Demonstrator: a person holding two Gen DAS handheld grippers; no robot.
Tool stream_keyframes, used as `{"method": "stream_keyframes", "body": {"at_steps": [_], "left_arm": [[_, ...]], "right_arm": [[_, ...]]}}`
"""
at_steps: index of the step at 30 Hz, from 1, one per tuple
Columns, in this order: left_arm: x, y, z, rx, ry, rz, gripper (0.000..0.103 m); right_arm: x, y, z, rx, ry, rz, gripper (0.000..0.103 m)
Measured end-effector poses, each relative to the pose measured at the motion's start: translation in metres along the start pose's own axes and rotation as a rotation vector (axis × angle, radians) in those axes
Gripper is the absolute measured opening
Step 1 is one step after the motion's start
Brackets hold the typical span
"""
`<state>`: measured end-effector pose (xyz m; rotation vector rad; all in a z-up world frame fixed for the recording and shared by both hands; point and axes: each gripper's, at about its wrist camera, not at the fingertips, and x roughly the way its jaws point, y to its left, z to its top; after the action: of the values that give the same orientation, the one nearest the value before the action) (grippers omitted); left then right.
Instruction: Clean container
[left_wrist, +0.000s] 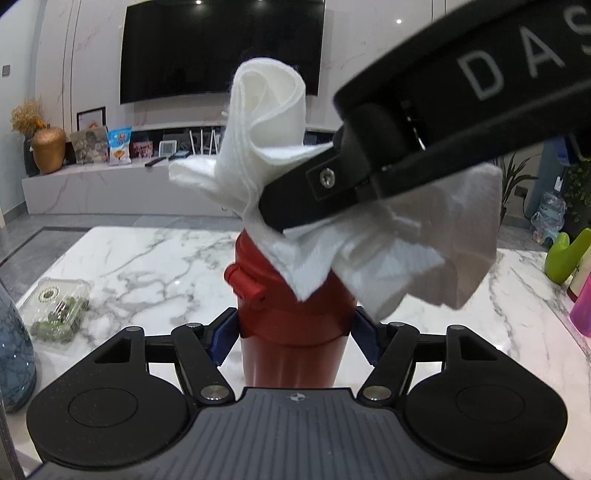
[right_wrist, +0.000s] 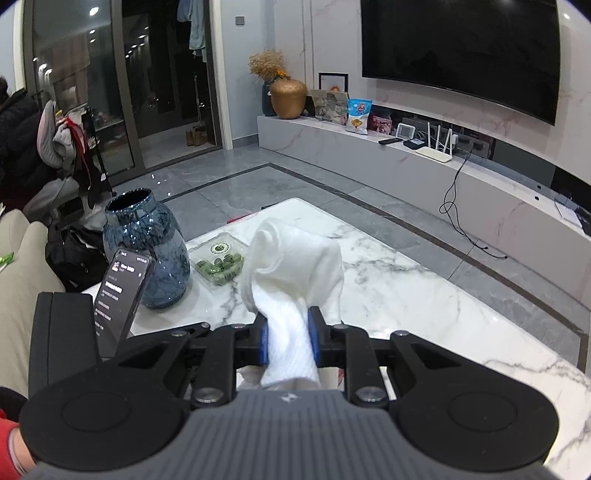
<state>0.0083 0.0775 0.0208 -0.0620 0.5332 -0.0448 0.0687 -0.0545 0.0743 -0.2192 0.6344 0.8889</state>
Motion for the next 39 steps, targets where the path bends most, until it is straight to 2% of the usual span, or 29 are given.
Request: {"method": "stream_keyframes", "body": {"at_steps": [6,9,14,19,23,33,39], "left_arm": [[-0.001,-0.013,-0.005,0.067,-0.033,-0.002,0.063],[-0.005,-0.025,-0.008,0.073,-0.059,-0.048,0.063],[-0.014,-0.050,-0.011,0.111,-0.101,-0.121,0.063],[-0.020,-0.079,-0.016,0.193,-0.095,-0.167,0.063],[-0.020,-0.092,-0.022,0.226,-0.083,-0.196,0.063],[-0.010,-0.089,-0.028,0.245,-0.045,-0.204,0.063],[-0.004,-0.077,-0.021,0.205,-0.007,-0.227,0.063]], "right_arm": [[-0.013,0.004,-0.009,0.001,-0.007,-0.040,0.023],[-0.029,0.002,-0.016,0.014,-0.023,-0.038,0.023],[-0.061,-0.003,-0.034,0.034,-0.059,-0.101,0.023],[-0.094,-0.013,-0.059,0.042,-0.062,-0.131,0.023],[-0.109,-0.028,-0.070,0.091,-0.059,-0.115,0.023],[-0.084,-0.037,-0.053,0.028,-0.012,-0.071,0.023],[-0.061,-0.047,-0.041,0.033,-0.041,-0.084,0.023]]}}
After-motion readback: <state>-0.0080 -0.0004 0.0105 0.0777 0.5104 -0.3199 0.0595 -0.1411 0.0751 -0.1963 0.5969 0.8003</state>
